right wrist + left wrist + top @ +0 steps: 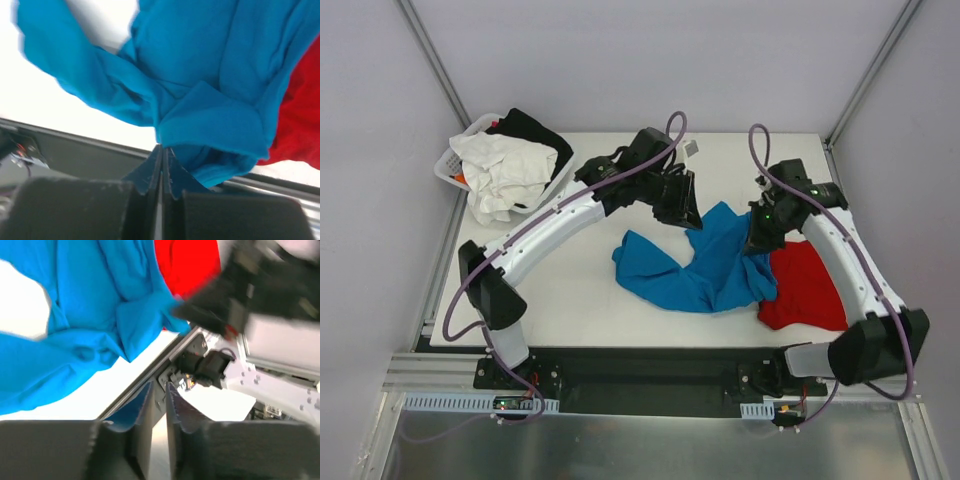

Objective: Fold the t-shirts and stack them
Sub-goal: Flatten the tshirt out

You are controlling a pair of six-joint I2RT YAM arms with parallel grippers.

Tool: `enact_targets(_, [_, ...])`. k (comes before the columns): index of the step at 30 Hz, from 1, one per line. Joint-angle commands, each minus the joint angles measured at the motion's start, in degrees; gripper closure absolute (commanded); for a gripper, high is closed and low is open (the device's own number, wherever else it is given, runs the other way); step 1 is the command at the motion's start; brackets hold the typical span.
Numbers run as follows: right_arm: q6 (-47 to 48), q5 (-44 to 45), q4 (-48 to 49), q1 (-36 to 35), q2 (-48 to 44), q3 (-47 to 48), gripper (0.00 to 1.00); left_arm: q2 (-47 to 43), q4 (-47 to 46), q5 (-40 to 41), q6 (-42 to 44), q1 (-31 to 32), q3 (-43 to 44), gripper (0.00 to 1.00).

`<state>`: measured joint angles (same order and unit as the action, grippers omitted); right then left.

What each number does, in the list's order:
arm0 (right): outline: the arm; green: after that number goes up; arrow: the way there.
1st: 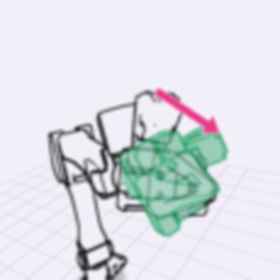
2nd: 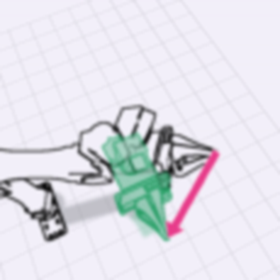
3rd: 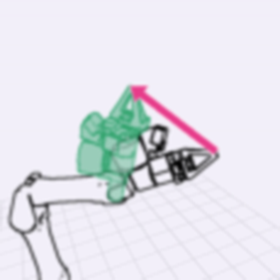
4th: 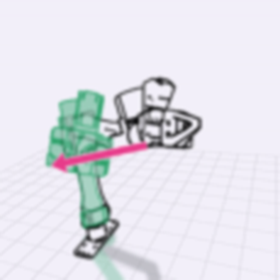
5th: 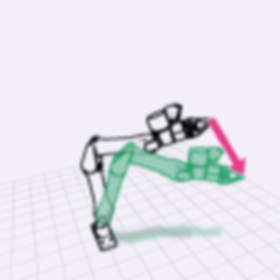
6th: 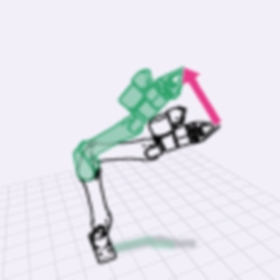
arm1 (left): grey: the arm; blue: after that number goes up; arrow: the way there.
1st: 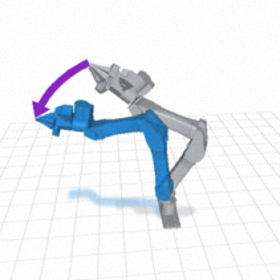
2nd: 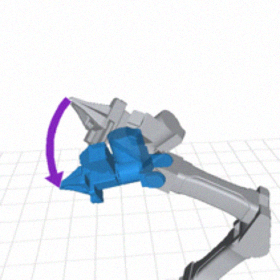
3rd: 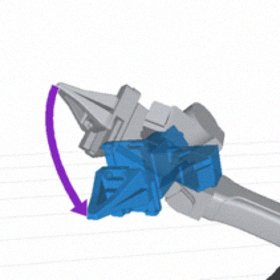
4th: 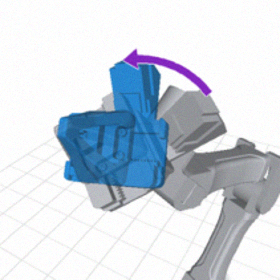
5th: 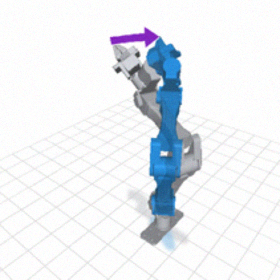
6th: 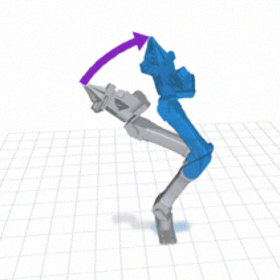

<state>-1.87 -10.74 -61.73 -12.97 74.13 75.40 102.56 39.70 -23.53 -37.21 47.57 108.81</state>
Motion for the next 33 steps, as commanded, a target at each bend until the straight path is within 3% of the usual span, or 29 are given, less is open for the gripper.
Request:
enact_targets(1, [1.5,1.2,2.1,-1.5,9.0,0.3,0.99,-0.9,1.5,0.5,-1.0,0.8,-7.9,0.8])
enact_targets(4, [3.4,1.9,3.6,-1.5,11.8,4.6,0.99,-2.4,1.5,2.0,-0.7,1.6,-11.9,0.78])
enact_targets(11, [3.3,1.5,4.7,-1.5,8.2,15.5,0.99,-4.0,1.5,3.5,-0.6,1.6,-15.7,0.81])
enact_targets(18, [2.0,2.4,8.6,-1.4,-0.8,17.8,0.99,5.7,2.0,-2.5,0.5,1.6,-14.1,0.83])
enact_targets(21, [0.2,3.8,9.1,-1.2,-4.1,19.6,0.99,10.2,3.7,-4.2,0.3,1.5,-11.8,0.73])
enact_targets(25, [-0.2,4.9,5.1,-0.7,-5.1,25.7,0.99,14.2,5.9,-3.2,-0.8,1.0,-8.4,0.34])
enact_targets(26, [-0.3,4.9,4.0,-0.6,-5.4,26.6,0.99,16.0,6.9,-2.9,-1.1,0.8,-7.2,0.3])
enact_targets(28, [-0.8,4.6,3.3,-0.5,-6.3,27.9,0.99,18.2,7.9,-3.7,-2.2,0.4,-6.4,0.25])
enact_targets(33, [-1.8,2.1,0.3,-0.4,-5.7,21.3,0.99,23.9,8.1,-6.2,-3.1,0.1,-5.2,0.26])
